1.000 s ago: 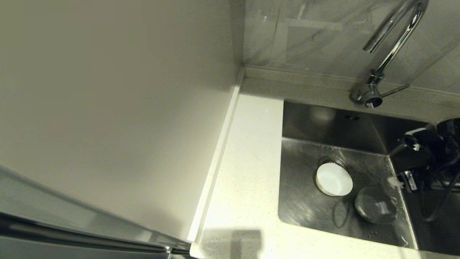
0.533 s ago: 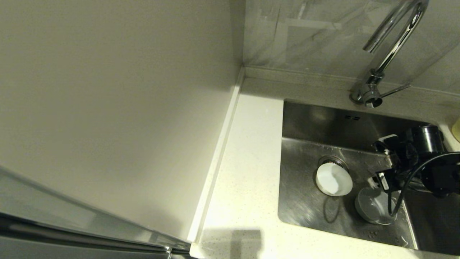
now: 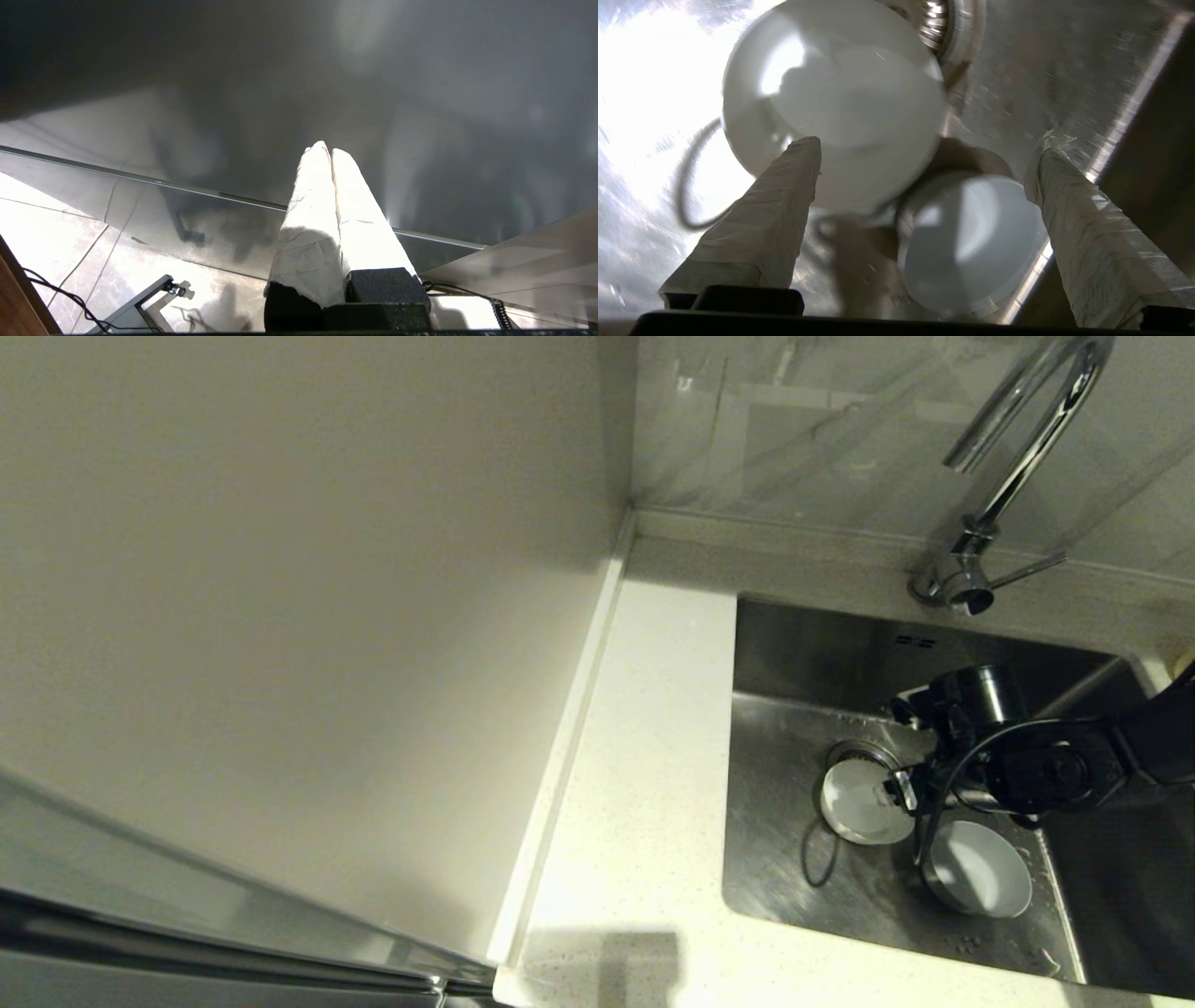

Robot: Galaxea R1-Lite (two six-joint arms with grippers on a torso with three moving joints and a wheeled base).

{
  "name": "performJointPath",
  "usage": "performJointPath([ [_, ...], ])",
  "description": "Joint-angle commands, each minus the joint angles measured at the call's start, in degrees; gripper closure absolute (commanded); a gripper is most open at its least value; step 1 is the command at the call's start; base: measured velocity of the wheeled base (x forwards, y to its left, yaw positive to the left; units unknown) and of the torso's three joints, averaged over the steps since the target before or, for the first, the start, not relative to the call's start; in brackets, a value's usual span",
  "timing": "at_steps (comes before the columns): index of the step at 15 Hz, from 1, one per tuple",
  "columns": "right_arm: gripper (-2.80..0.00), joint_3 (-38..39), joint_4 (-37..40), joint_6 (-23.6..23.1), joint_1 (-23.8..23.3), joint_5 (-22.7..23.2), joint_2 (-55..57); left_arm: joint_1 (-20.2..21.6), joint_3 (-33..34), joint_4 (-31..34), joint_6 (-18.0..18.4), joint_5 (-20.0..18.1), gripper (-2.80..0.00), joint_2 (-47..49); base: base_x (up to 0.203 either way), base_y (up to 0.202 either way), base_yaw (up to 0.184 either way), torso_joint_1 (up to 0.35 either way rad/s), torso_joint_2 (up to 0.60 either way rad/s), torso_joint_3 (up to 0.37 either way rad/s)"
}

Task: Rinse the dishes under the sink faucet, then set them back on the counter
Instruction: Put a bowl back to the table from the sink

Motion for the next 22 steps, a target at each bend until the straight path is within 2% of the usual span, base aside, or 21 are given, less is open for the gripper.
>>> performJointPath([
  [1, -2.8, -2.5, 0.1, 0.3, 0.7, -0.3, 4.8, 0.0, 0.0, 0.0, 0.0, 0.0, 0.0, -0.2, 0.0, 0.0, 0.0, 0.0, 0.0, 0.0],
  [5, -2.8, -6.0, 0.4, 1.8, 0.7, -0.5, 8.0, 0.0, 0.0, 0.0, 0.0, 0.1, 0.0, -0.2, 0.0, 0.0, 0.0, 0.0, 0.0, 0.0],
  [7, -2.8, -7.9, 1.8, 2.1, 0.7, -4.0, 9.1, 0.0, 0.0, 0.0, 0.0, 0.0, 0.0, -0.2, 0.0, 0.0, 0.0, 0.0, 0.0, 0.0],
  [10, -2.8, -9.6, 4.3, 3.2, 0.7, -6.3, 9.7, 0.0, 0.0, 0.0, 0.0, 0.1, 0.0, -0.2, 0.0, 0.0, 0.0, 0.0, 0.0, 0.0],
  [21, -2.8, -12.7, 5.5, 6.8, 0.6, -6.3, 13.7, 0.0, 0.0, 0.0, 0.0, 0.0, 0.0, -0.2, 0.0, 0.0, 0.0, 0.0, 0.0, 0.0],
  [22, 0.0, -12.7, 5.5, 7.0, 0.6, -6.1, 13.6, 0.0, 0.0, 0.0, 0.0, 0.0, 0.0, -0.2, 0.0, 0.0, 0.0, 0.0, 0.0, 0.0],
])
